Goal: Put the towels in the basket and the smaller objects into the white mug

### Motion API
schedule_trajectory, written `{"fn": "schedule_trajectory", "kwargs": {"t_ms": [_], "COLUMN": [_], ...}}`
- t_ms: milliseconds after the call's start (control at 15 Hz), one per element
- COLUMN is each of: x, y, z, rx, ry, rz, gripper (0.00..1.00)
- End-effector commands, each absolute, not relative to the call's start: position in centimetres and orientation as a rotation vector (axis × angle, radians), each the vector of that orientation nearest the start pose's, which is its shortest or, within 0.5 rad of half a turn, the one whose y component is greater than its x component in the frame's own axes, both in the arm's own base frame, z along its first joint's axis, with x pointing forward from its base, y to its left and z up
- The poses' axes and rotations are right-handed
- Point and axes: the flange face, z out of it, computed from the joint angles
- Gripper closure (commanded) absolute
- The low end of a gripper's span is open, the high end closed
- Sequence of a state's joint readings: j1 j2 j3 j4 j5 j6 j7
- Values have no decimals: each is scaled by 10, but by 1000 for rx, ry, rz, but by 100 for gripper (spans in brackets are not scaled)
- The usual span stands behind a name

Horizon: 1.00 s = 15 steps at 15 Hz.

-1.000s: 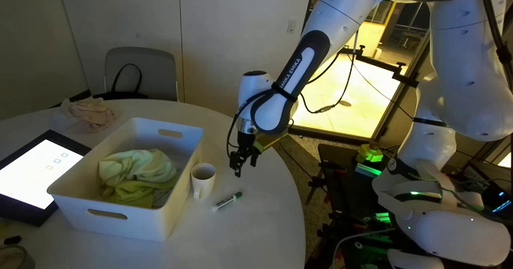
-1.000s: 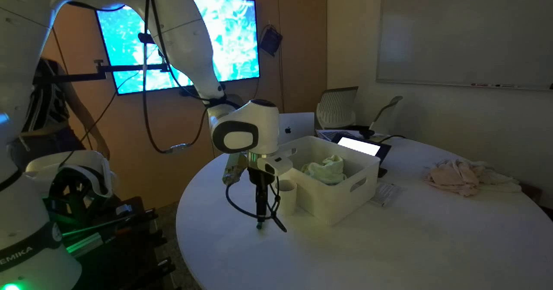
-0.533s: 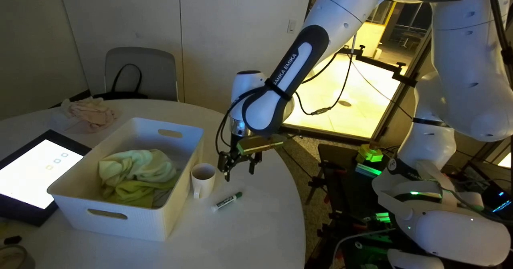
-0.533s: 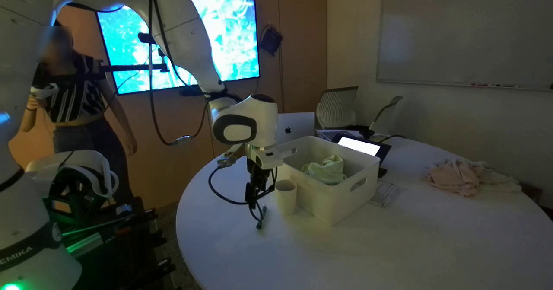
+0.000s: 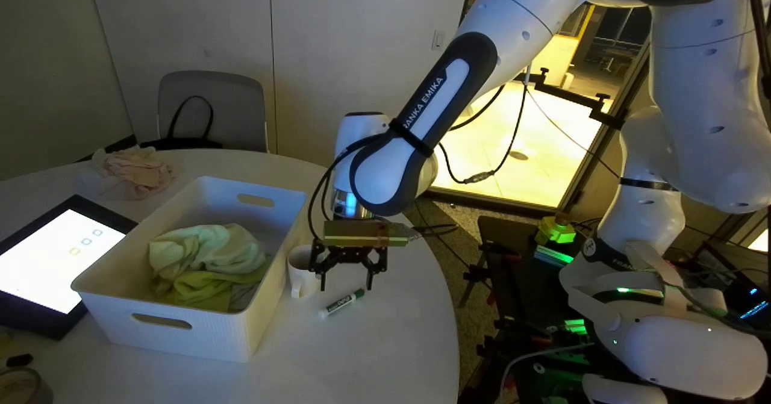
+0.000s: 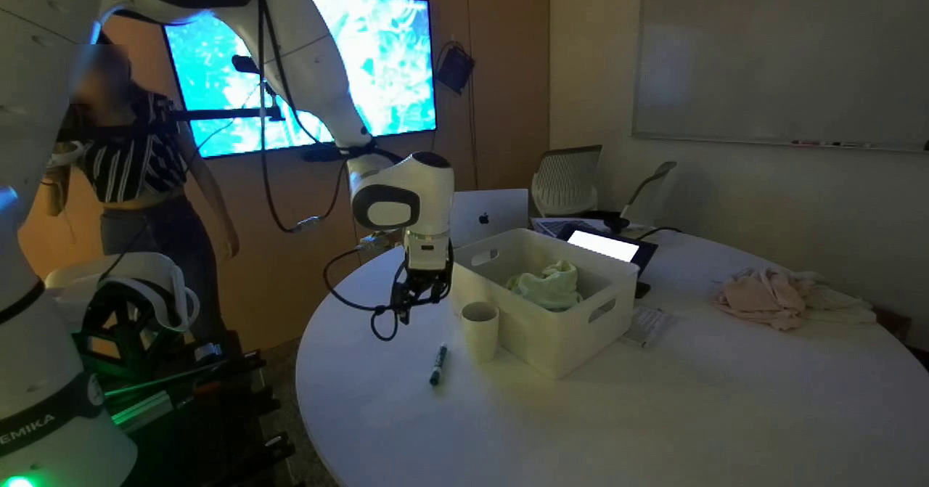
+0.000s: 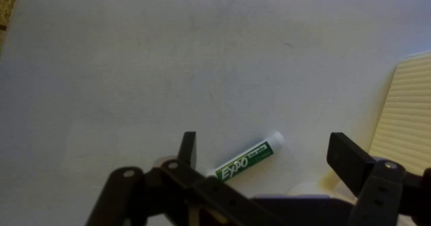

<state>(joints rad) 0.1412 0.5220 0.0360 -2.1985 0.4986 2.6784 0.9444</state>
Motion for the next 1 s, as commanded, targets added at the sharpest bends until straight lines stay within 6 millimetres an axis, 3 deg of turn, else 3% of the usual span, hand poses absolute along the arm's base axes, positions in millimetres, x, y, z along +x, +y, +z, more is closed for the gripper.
{"fn": "schedule_trajectory", "kwargs": {"t_ms": [0, 467, 933], "x": [532, 518, 514], "y": [81, 68, 60], "z": [137, 125, 103], "rx": [-2292, -2120, -1962], "ry": [1849, 2029, 2220], "rz": [247, 307, 254], "gripper": [0, 0, 0]}}
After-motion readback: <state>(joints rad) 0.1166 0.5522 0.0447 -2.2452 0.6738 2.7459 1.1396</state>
